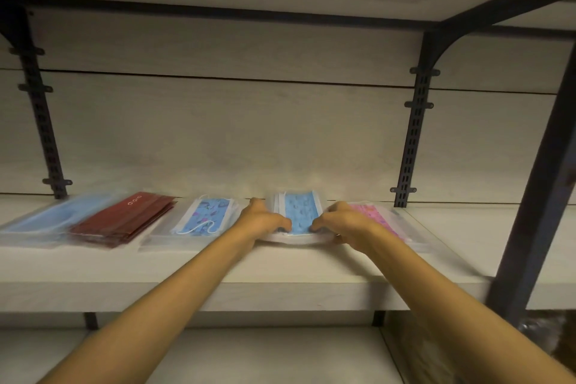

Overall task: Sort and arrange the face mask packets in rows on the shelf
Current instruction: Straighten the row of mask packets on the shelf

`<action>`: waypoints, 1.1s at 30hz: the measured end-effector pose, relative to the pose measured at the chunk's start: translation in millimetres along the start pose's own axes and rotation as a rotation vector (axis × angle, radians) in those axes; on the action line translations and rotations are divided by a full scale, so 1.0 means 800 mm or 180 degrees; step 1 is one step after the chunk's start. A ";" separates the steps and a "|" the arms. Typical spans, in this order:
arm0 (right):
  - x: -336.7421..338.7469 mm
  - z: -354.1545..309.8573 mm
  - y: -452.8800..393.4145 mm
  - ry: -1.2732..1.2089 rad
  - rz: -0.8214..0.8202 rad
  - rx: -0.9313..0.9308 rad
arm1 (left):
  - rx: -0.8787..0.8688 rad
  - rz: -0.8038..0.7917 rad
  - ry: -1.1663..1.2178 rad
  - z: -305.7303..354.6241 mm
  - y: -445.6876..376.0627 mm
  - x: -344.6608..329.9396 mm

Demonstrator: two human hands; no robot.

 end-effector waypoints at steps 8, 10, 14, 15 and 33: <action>0.000 -0.001 0.005 0.0590 0.0117 0.0062 | -0.0168 -0.0110 -0.0824 -0.001 0.008 -0.009; 0.005 -0.007 0.010 0.0823 0.0138 0.0165 | -0.0198 -0.0115 -0.0886 0.001 0.009 -0.009; 0.006 -0.027 0.021 0.1827 0.0484 0.0924 | -0.0448 0.0124 -0.0939 -0.002 0.004 -0.006; 0.001 -0.031 0.022 0.1959 0.0537 0.1115 | -0.0536 0.0123 -0.0945 0.000 0.005 -0.007; -0.021 -0.022 0.010 0.2156 0.0202 0.1362 | -0.0888 -0.0228 -0.1310 0.000 0.010 -0.036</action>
Point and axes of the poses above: each hand's wrist, its own y-axis away from the middle knuckle, its own x-axis out of the back of the hand, z = x × y, the point moved 7 cm from there along -y, towards the middle knuckle, and after that the axes turned 12 degrees about z, right-handed, at the moved point
